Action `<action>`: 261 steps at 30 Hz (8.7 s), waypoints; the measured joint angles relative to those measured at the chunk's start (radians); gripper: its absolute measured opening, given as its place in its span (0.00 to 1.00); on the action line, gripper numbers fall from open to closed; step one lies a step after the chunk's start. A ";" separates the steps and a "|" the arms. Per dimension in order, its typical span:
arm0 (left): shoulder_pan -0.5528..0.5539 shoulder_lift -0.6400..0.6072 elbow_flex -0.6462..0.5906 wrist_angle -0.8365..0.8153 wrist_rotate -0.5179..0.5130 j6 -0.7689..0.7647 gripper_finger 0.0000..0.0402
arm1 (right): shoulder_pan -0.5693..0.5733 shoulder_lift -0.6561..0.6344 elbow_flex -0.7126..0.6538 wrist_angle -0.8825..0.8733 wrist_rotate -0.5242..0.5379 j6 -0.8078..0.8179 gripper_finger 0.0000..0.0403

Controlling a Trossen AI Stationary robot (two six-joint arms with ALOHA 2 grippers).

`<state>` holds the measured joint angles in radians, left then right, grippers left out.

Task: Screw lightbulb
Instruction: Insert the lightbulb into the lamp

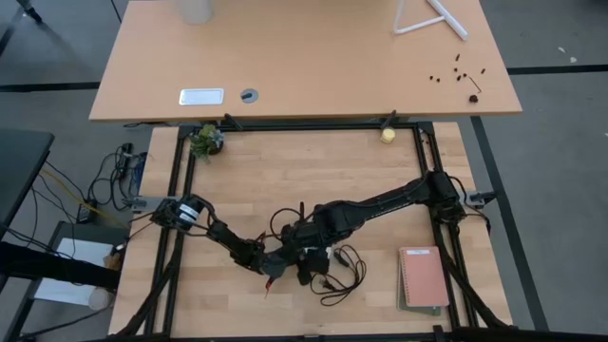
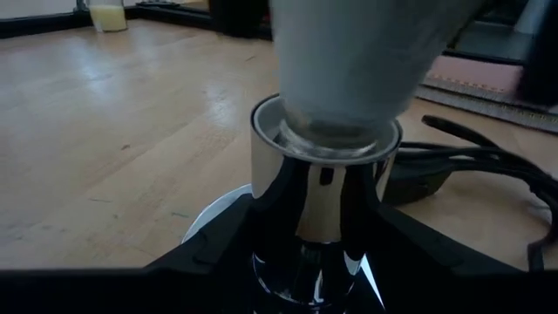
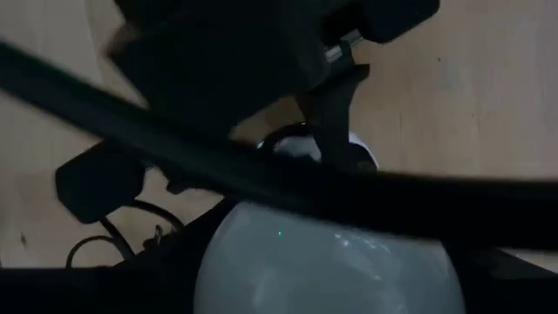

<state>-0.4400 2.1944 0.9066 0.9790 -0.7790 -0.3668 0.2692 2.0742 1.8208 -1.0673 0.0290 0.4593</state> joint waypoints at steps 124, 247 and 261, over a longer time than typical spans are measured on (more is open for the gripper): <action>0.001 0.000 0.000 -0.011 0.003 -0.004 0.49 | 0.009 -0.042 -0.051 0.023 0.106 -0.755 0.93; 0.051 -0.383 0.032 -0.917 -0.162 -0.367 0.68 | -0.239 -0.433 -1.103 1.209 0.219 -0.139 0.81; 0.059 -0.383 0.170 -0.847 -0.407 0.167 0.68 | -0.244 -0.240 -1.098 1.366 0.361 -0.179 0.75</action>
<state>-0.3811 1.8111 1.0766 0.1318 -1.1862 -0.2002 0.0254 1.8342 0.7226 0.2982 0.3896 0.2806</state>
